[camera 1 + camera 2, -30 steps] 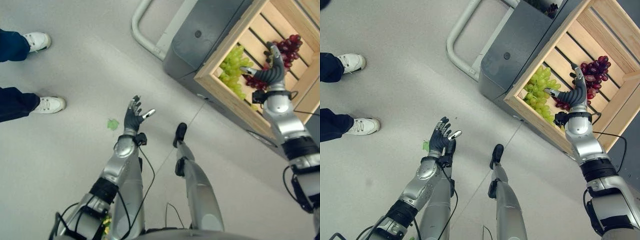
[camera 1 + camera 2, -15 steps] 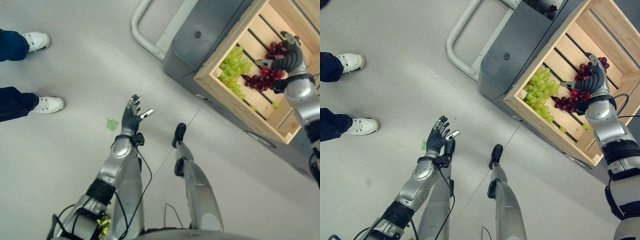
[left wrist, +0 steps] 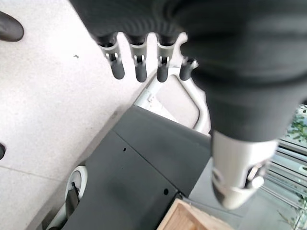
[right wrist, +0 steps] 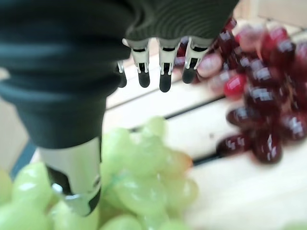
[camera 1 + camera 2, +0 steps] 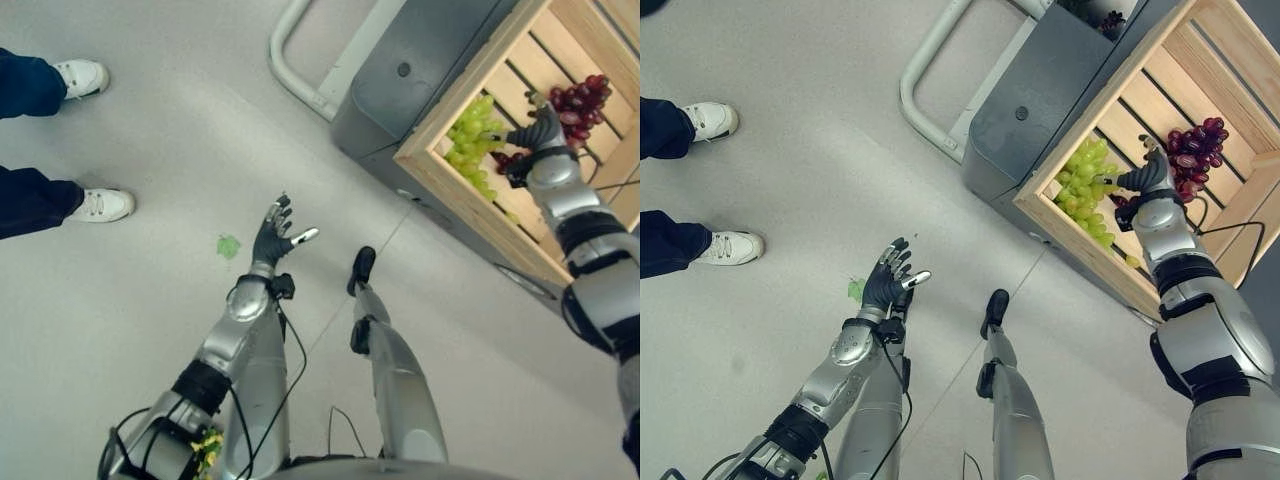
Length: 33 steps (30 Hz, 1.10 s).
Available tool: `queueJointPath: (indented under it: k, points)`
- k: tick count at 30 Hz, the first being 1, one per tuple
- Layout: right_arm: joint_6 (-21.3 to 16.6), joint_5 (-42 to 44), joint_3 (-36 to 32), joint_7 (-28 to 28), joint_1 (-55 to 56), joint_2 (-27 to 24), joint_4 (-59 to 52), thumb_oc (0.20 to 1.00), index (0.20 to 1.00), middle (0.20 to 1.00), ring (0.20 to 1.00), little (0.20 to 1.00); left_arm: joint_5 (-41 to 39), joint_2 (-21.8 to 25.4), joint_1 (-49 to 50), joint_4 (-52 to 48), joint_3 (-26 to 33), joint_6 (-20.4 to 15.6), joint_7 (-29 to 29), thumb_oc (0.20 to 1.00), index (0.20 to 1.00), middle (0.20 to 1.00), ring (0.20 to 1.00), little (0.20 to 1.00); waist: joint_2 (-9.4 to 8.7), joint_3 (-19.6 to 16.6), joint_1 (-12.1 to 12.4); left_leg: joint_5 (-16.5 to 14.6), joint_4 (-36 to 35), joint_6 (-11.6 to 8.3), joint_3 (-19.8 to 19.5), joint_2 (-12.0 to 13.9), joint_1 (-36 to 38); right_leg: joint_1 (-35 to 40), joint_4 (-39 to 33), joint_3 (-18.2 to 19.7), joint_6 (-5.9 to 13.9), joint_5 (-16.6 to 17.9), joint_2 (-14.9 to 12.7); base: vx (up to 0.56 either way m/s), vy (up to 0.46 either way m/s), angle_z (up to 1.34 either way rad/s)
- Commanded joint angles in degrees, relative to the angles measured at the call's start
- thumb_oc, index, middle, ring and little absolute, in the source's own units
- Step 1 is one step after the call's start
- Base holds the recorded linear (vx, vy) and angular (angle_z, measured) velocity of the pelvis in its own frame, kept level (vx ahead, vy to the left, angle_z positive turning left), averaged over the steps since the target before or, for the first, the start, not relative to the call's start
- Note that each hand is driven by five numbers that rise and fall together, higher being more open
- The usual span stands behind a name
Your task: Pick up the fruits from the basket on one side to the basket on the other side
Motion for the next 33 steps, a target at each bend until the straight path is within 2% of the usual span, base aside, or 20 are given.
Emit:
queueJointPath:
  k: [1, 9, 21, 25, 27, 33]
  points:
    - [0.2, 1.5, 0.1, -3.0, -3.2, -1.3, 4.0, 1.0, 1.0, 1.0, 1.0, 1.0, 1.9, -2.0, -0.2, -4.6, -0.9, -1.9, -0.5, 1.0, 1.0, 1.0, 1.0, 1.0, 3.17, -0.5, 0.9, -6.2, 3.6, -0.49, 2.3, -1.5, -0.9, 1.8, 5.8, 1.0, 6.32, -9.7, -3.1, 0.0, 0.0, 0.0]
    - [0.1, 3.4, -4.4, -5.2, -1.2, 2.7, 6.1, 1.0, 1.0, 1.0, 1.0, 1.0, 1.9, -2.2, -0.7, -5.5, -1.8, -1.8, -0.3, 1.0, 1.0, 1.0, 1.0, 1.0, 4.9, -0.5, 1.9, -6.7, 3.5, -0.3, 2.1, -1.9, -0.8, 2.0, 5.9, 0.6, 6.32, -10.3, -3.4, 0.0, 0.0, 0.0]
    - [-1.5, 6.2, -7.0, -6.9, -0.7, 5.9, 4.1, 1.0, 1.0, 1.0, 1.0, 1.0, 1.0, -2.8, -2.1, -4.3, -2.8, -1.8, 0.2, 1.0, 1.0, 1.0, 1.0, 1.0, 6.12, -0.5, 2.4, -6.4, 3.5, -0.11, 2.2, -2.2, -1.8, 0.9, 5.9, 0.6, 6.41, -9.9, -3.8, 0.0, 0.001, 0.0]
    - [-2.7, 7.9, -7.3, -6.5, 1.4, 7.6, 0.5, 1.0, 1.0, 1.0, 1.0, 1.0, 1.0, -3.1, -2.2, -3.5, -2.0, -1.7, 0.7, 1.0, 1.0, 1.0, 1.0, 1.0, 5.48, -0.5, 1.9, -6.5, 3.6, -0.03, 2.2, -2.2, -1.8, 0.8, 5.9, 0.7, 6.39, -10.1, -3.7, 0.0, 0.0, 0.0]
    - [-3.4, 7.7, -6.3, -5.8, 3.8, 8.2, -3.9, 1.0, 1.0, 1.0, 1.0, 1.0, 1.0, -3.0, -1.7, -3.0, -1.1, -1.6, 1.1, 1.0, 1.0, 1.0, 1.0, 1.0, 4.24, -0.5, 1.1, -7.1, 3.7, -0.08, 2.3, -1.9, -1.2, 1.3, 6.1, 0.8, 6.36, -10.5, -3.6, 0.02, -0.007, 0.0]
    - [-3.1, 5.6, -3.7, -3.3, 7.2, 6.7, -10.5, 1.0, 1.0, 1.0, 1.0, 1.0, 1.2, -2.4, -1.5, -2.9, 0.1, -1.4, 1.2, 1.0, 1.0, 1.0, 1.0, 1.0, 2.65, -0.5, 0.0, -7.2, 3.9, -0.15, 2.4, -1.8, -1.3, 1.1, 6.5, 1.0, 6.36, -10.5, -3.5, 0.0, 0.0, 0.0]
